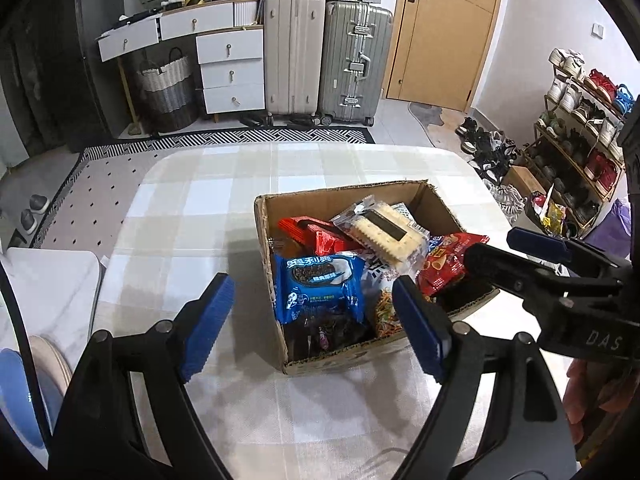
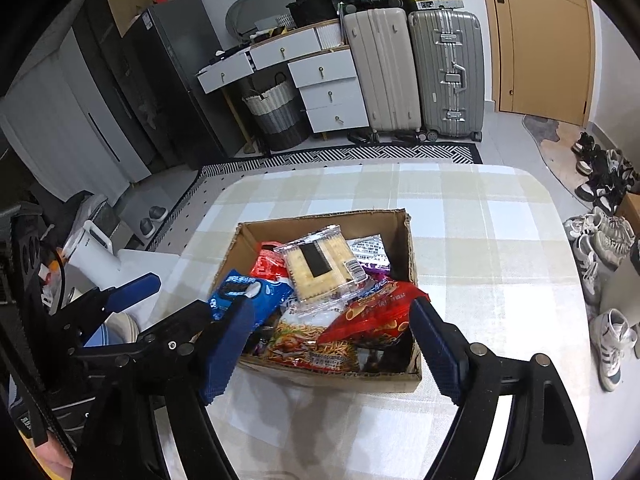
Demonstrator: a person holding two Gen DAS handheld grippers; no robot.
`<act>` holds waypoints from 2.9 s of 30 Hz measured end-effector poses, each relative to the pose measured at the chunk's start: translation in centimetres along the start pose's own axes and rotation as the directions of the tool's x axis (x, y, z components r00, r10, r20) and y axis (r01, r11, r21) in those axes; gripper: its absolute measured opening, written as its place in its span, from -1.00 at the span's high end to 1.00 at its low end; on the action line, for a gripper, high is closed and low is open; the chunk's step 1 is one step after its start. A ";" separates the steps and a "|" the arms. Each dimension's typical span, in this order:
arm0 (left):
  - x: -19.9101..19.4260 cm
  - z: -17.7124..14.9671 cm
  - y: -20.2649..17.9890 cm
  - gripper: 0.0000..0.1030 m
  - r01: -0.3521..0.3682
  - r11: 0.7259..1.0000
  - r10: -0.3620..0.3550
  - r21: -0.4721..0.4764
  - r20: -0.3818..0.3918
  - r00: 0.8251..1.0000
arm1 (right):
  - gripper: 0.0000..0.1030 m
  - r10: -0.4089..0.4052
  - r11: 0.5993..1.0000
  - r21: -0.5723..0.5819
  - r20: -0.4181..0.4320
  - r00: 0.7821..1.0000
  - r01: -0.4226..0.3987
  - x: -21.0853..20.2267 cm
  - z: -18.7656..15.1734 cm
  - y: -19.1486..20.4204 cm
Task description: Organize snacks
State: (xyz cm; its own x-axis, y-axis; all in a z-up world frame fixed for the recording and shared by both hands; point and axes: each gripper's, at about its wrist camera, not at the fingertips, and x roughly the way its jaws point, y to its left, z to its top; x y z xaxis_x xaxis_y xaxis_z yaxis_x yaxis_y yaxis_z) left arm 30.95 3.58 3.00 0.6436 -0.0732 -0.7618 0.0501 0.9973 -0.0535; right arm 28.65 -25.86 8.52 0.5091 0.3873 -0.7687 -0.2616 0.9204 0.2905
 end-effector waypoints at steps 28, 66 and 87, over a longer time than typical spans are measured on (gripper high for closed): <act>-15.7 -4.6 -3.2 -0.66 -0.014 1.000 0.012 0.017 0.118 0.993 | -0.78 0.036 0.999 -0.018 0.143 0.989 -0.034 -14.1 -5.3 3.2; -37.1 -22.5 -4.7 -0.98 -0.045 0.999 0.038 0.010 0.371 0.928 | -0.96 0.106 0.990 -0.127 0.449 0.887 -0.054 -27.7 -22.8 9.0; -20.7 -20.6 -0.1 -0.98 -0.057 0.996 0.077 -0.065 0.383 0.921 | -0.99 0.059 0.996 -0.087 0.462 0.885 -0.020 -15.2 -22.0 3.1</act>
State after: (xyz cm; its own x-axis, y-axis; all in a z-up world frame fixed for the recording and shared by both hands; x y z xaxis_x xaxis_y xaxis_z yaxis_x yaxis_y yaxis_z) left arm 1.89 5.06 5.53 0.8887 0.0084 -0.4583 -0.0361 0.9980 -0.0518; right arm 2.06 -30.02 8.52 0.8142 0.4212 -0.3997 -0.3424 0.9042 0.2554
